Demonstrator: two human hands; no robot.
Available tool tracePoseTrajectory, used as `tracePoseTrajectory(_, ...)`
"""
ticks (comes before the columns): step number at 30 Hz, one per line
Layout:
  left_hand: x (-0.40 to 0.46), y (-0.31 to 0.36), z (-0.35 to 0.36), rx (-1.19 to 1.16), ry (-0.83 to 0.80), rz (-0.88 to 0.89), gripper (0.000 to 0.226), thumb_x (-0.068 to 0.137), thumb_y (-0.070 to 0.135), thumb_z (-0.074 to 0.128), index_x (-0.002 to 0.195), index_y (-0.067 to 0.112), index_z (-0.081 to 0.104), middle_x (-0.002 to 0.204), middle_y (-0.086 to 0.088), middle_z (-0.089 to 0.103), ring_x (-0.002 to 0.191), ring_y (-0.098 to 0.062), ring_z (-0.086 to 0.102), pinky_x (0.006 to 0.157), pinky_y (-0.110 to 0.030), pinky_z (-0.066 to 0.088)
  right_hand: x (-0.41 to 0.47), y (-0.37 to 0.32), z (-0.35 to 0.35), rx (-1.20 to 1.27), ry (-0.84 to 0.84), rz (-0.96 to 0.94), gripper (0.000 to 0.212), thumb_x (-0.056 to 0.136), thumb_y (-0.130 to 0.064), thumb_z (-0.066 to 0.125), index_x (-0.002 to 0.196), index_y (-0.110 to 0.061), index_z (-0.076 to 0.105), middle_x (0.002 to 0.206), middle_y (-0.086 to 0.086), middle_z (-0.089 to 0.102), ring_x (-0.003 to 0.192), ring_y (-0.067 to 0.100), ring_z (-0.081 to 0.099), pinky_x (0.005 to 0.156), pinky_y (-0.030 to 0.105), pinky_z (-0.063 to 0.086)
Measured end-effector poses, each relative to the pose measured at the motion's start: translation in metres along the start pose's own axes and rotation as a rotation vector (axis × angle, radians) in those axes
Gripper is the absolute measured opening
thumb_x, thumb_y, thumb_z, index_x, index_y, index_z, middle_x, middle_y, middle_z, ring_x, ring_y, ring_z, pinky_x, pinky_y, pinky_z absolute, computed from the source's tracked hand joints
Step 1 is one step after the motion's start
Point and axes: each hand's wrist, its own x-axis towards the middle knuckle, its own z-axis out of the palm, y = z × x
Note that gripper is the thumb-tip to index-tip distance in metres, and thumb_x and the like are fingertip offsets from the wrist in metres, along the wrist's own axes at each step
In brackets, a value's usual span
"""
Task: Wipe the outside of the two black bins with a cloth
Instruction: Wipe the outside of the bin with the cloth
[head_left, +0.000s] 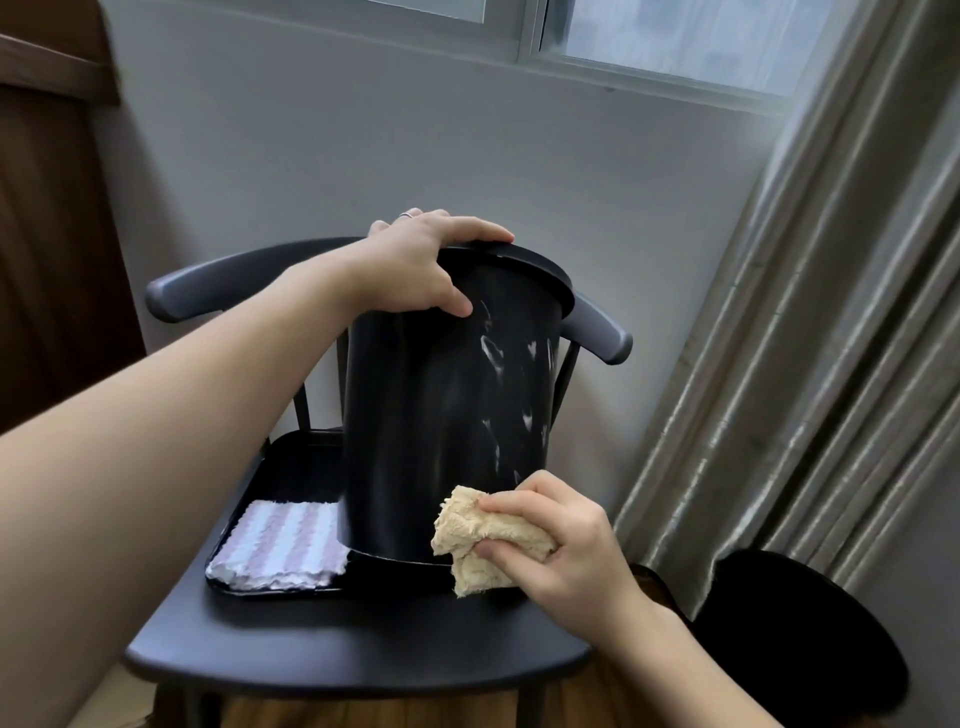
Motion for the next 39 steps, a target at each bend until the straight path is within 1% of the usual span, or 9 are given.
tracePoseTrajectory(6, 0.001, 0.006, 0.002, -0.027, -0.009, 0.010, 0.077, 0.083, 0.016, 0.076, 0.137, 0.062, 0.047, 0.122, 0.022, 0.045, 0.103, -0.001, 0.022, 0.095, -0.025, 0.017, 0.068, -0.008, -0.025, -0.129, 0.067, -0.017, 0.027, 0.077, -0.020, 0.084, 0.103, -0.018, 0.076, 0.090, -0.004, 0.063, 0.082, 0.013, 0.063, 0.076, 0.036, 0.053)
tracePoseTrajectory(11, 0.005, 0.007, 0.003, -0.033, -0.032, 0.012, 0.075, 0.083, 0.018, 0.076, 0.132, 0.067, 0.048, 0.124, 0.022, 0.047, 0.119, -0.011, 0.027, 0.098, -0.029, 0.020, 0.101, -0.007, -0.034, -0.124, 0.192, 0.068, 0.027, 0.078, -0.021, 0.084, 0.103, -0.018, 0.076, 0.091, -0.003, 0.066, 0.087, 0.010, 0.063, 0.084, 0.036, 0.052)
tracePoseTrajectory(14, 0.004, 0.005, 0.002, -0.066, -0.049, 0.007, 0.076, 0.082, 0.016, 0.077, 0.129, 0.069, 0.049, 0.128, 0.024, 0.049, 0.130, -0.016, 0.035, 0.108, -0.032, 0.028, 0.073, -0.006, -0.029, -0.155, 0.084, -0.028, 0.027, 0.077, -0.022, 0.085, 0.102, -0.017, 0.075, 0.089, -0.004, 0.063, 0.081, 0.012, 0.062, 0.076, 0.036, 0.052)
tracePoseTrajectory(17, 0.003, 0.008, 0.001, -0.057, -0.063, 0.017, 0.075, 0.083, 0.015, 0.076, 0.130, 0.067, 0.050, 0.140, 0.020, 0.051, 0.139, -0.021, 0.037, 0.119, -0.039, 0.028, 0.063, -0.004, -0.032, -0.201, -0.018, -0.088, 0.027, 0.077, -0.025, 0.083, 0.101, -0.018, 0.075, 0.087, -0.004, 0.061, 0.075, 0.015, 0.061, 0.069, 0.040, 0.053)
tracePoseTrajectory(20, 0.002, 0.011, 0.000, -0.047, -0.071, 0.013, 0.075, 0.084, 0.015, 0.075, 0.130, 0.068, 0.049, 0.135, 0.022, 0.051, 0.137, -0.021, 0.037, 0.118, -0.039, 0.029, 0.084, -0.005, -0.040, -0.244, 0.025, -0.076, 0.025, 0.079, -0.027, 0.083, 0.101, -0.018, 0.075, 0.087, -0.003, 0.062, 0.077, 0.017, 0.062, 0.071, 0.041, 0.053)
tracePoseTrajectory(25, 0.001, 0.011, -0.003, -0.054, -0.117, 0.041, 0.076, 0.081, 0.013, 0.074, 0.133, 0.063, 0.050, 0.139, 0.022, 0.053, 0.138, -0.015, 0.041, 0.122, -0.044, 0.027, 0.136, -0.011, -0.047, -0.262, 0.204, 0.006, 0.024, 0.081, -0.030, 0.079, 0.105, -0.024, 0.075, 0.095, -0.003, 0.067, 0.090, 0.015, 0.062, 0.085, 0.038, 0.050)
tracePoseTrajectory(30, 0.001, 0.010, -0.004, -0.092, -0.167, 0.092, 0.074, 0.067, 0.029, 0.069, 0.134, 0.059, 0.052, 0.124, 0.035, 0.056, 0.132, -0.005, 0.048, 0.120, -0.046, 0.030, 0.156, -0.013, -0.053, -0.323, 0.186, 0.002, 0.025, 0.084, -0.037, 0.071, 0.108, -0.030, 0.073, 0.094, -0.005, 0.065, 0.092, 0.019, 0.062, 0.087, 0.044, 0.050)
tracePoseTrajectory(34, 0.003, 0.005, -0.004, -0.083, -0.138, 0.056, 0.078, 0.082, 0.009, 0.074, 0.134, 0.062, 0.051, 0.141, 0.022, 0.054, 0.137, -0.016, 0.045, 0.119, -0.044, 0.033, 0.144, -0.008, -0.061, -0.349, 0.248, 0.050, 0.021, 0.084, -0.032, 0.075, 0.105, -0.027, 0.074, 0.096, -0.004, 0.067, 0.093, 0.019, 0.063, 0.087, 0.043, 0.050)
tracePoseTrajectory(39, 0.003, 0.004, -0.004, -0.101, -0.142, 0.042, 0.077, 0.084, 0.009, 0.073, 0.131, 0.065, 0.051, 0.143, 0.023, 0.053, 0.138, -0.019, 0.044, 0.120, -0.042, 0.031, 0.114, -0.014, -0.051, -0.309, 0.069, -0.060, 0.023, 0.080, -0.026, 0.079, 0.102, -0.020, 0.076, 0.091, -0.002, 0.064, 0.083, 0.017, 0.063, 0.077, 0.043, 0.052)
